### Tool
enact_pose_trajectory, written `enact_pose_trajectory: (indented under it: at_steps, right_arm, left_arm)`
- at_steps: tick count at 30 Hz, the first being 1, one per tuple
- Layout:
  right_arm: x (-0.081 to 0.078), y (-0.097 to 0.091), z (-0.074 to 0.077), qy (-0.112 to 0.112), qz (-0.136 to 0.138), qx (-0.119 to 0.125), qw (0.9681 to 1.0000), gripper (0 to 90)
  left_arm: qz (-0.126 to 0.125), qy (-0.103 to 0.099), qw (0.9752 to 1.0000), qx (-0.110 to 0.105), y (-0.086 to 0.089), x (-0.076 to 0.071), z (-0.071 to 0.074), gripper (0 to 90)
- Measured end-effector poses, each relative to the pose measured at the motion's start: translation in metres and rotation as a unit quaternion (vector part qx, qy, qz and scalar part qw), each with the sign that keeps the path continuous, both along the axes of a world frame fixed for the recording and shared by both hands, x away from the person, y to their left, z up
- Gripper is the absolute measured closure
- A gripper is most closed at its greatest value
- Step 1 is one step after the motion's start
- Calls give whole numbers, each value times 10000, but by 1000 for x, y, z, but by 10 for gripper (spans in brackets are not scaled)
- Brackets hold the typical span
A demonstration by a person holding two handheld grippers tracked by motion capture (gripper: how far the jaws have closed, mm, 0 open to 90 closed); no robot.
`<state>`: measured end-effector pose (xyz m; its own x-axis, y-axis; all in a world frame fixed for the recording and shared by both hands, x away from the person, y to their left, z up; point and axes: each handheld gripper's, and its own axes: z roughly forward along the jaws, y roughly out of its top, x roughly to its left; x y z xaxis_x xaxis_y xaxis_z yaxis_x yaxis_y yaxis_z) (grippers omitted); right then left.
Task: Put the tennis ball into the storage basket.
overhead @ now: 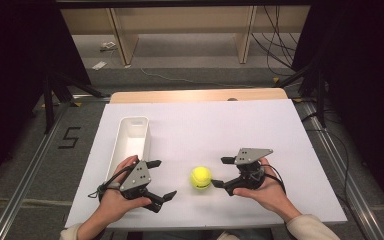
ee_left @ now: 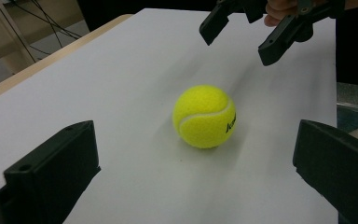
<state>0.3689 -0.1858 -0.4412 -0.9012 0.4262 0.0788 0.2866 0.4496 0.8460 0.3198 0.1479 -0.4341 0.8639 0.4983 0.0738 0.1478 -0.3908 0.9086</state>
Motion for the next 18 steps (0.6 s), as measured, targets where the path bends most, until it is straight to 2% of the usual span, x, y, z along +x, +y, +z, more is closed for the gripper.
enact_pose_trajectory:
  at_steps: [18]
  right_arm:
    - [11, 28, -16, 154, 247, -295, 9991, 157]
  left_arm:
    - [1, -12, 10000, -2, 0, 0, 0, 0]
